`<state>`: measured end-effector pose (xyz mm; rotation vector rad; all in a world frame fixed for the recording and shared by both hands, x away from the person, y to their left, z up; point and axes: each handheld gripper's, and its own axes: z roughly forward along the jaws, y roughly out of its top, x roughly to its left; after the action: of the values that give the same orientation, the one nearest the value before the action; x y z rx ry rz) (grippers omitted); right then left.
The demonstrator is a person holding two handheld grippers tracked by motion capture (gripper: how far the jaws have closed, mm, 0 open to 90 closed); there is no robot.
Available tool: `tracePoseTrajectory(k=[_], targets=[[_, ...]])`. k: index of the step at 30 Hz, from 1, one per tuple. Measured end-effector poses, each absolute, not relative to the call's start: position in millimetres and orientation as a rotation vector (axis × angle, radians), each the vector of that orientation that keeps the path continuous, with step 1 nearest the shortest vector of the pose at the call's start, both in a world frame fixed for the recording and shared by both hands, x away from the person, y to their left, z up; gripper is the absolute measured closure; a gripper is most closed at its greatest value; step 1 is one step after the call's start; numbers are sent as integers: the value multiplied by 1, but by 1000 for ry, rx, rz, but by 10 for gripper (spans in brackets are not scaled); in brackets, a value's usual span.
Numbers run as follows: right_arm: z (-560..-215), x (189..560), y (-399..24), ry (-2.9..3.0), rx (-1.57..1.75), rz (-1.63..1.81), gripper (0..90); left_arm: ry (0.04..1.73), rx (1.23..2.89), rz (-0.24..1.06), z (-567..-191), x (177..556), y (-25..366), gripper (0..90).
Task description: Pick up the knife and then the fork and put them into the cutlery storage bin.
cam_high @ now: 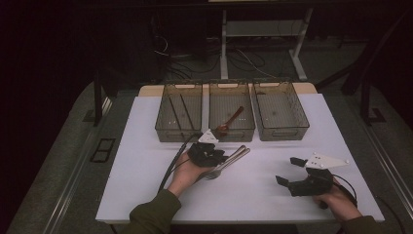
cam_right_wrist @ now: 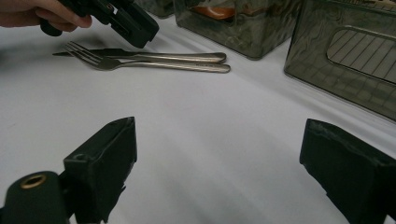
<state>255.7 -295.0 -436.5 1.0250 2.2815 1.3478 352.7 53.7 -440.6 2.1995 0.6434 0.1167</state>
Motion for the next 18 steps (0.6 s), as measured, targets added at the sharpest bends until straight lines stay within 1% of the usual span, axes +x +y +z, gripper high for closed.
tracePoseTrajectory(k=[10, 12, 17, 18], targets=[[-436, 256, -295, 2283, 1025, 1343, 103, 632, 2226, 129, -447, 354, 49, 733], [-436, 256, -295, 2280, 1025, 1345, 104, 658, 2211, 108, -448, 352, 47, 735], [-436, 256, -296, 2279, 1028, 1347, 104, 613, 2267, 128, -449, 353, 46, 738], [-436, 256, -296, 2279, 1030, 1348, 104, 639, 2254, 123, -450, 351, 44, 739]])
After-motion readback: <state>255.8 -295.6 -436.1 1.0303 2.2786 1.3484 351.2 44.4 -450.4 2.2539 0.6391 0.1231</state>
